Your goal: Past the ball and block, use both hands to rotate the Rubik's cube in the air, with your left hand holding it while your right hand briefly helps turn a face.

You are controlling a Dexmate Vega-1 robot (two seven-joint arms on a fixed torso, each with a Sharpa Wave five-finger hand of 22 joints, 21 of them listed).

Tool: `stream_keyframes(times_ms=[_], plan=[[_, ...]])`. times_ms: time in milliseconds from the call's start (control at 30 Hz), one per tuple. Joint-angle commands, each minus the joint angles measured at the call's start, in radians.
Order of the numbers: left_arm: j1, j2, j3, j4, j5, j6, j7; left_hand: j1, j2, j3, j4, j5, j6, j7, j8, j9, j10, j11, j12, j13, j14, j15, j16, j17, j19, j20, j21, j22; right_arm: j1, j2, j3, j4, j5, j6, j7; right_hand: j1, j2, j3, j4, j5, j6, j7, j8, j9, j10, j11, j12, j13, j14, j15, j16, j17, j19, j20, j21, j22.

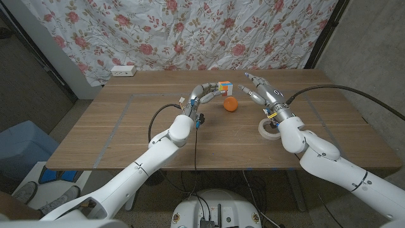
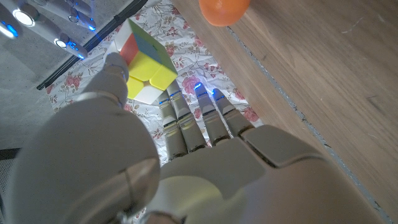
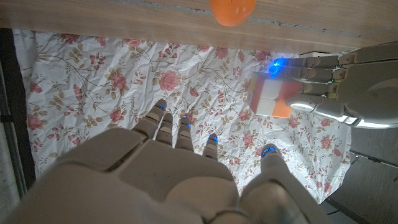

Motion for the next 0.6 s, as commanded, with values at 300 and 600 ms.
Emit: stream_keyframes(times_ms=[300, 600], plan=[[-0.006, -0.006, 0.001, 0.026, -0.030, -0.010, -0.014, 0.002, 0.013, -0.003, 0.001, 0.005, 0.005, 0.010, 0.005, 0.003, 0.012, 0.005, 0.004, 0.003, 0.008, -0.132, -0.003, 0.004, 0.001, 0.001, -0.003, 0.004, 0.014, 0.004, -0.057, -0.044, -0.122, -0.068, 0.072, -0.001, 0.013, -0.003, 0.000, 0.006, 0.014, -0.004, 0.012, 0.003, -0.015, 0.008, -0.003, 0.003, -0.013, 0.010, -0.001, -0.001, -0.003, 0.000, 0.002, 0.004], [0.001, 0.002, 0.002, 0.014, -0.030, -0.004, -0.012, 0.002, 0.015, -0.005, 0.001, 0.005, 0.003, 0.011, 0.002, 0.003, 0.007, 0.007, 0.001, 0.005, 0.005, -0.128, -0.005, 0.004, 0.000, 0.001, -0.003, 0.004, 0.017, 0.008, -0.072, -0.057, -0.161, -0.088, 0.108, -0.001, 0.016, -0.002, 0.000, 0.006, 0.030, -0.003, 0.018, 0.004, -0.012, 0.008, -0.001, 0.003, -0.014, 0.011, -0.001, -0.001, -0.004, 0.001, 0.002, 0.004]])
